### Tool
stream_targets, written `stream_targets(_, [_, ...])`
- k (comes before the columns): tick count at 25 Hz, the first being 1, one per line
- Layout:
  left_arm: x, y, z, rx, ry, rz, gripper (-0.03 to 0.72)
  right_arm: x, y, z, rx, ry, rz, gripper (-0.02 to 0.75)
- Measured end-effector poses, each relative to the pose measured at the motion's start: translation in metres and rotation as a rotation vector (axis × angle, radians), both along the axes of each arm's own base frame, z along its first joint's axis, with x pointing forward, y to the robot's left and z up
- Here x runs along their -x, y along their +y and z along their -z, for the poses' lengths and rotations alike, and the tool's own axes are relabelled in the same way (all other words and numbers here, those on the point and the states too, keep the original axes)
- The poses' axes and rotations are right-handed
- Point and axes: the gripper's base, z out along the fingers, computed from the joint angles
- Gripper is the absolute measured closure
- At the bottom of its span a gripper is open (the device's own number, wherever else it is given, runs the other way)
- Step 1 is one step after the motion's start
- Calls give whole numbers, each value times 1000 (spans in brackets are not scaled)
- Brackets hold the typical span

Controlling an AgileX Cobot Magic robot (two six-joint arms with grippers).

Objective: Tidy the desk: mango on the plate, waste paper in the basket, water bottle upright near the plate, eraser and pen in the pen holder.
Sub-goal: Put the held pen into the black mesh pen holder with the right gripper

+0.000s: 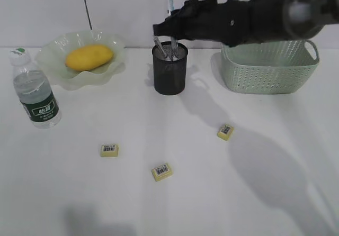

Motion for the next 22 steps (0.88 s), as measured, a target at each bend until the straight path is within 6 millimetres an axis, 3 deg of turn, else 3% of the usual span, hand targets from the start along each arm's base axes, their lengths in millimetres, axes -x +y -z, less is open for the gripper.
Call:
stream_targets(7, [0, 0, 0, 0, 0, 0, 400, 0, 7, 23, 17, 23, -11, 607])
stream_targets(9, [0, 0, 0, 0, 0, 0, 400, 0, 7, 23, 33, 13, -24, 547])
stream_targets(13, [0, 0, 0, 0, 0, 0, 400, 0, 8, 23, 48, 4, -37, 265])
stream_targets(15, [0, 0, 0, 0, 0, 0, 400, 1, 8, 24, 59, 27, -41, 171])
stream_targets(19, [0, 0, 0, 0, 0, 0, 400, 1, 10, 22, 110, 139, -66, 132])
stream_targets(22, [0, 0, 0, 0, 0, 0, 400, 6, 10, 7, 164, 215, -95, 147])
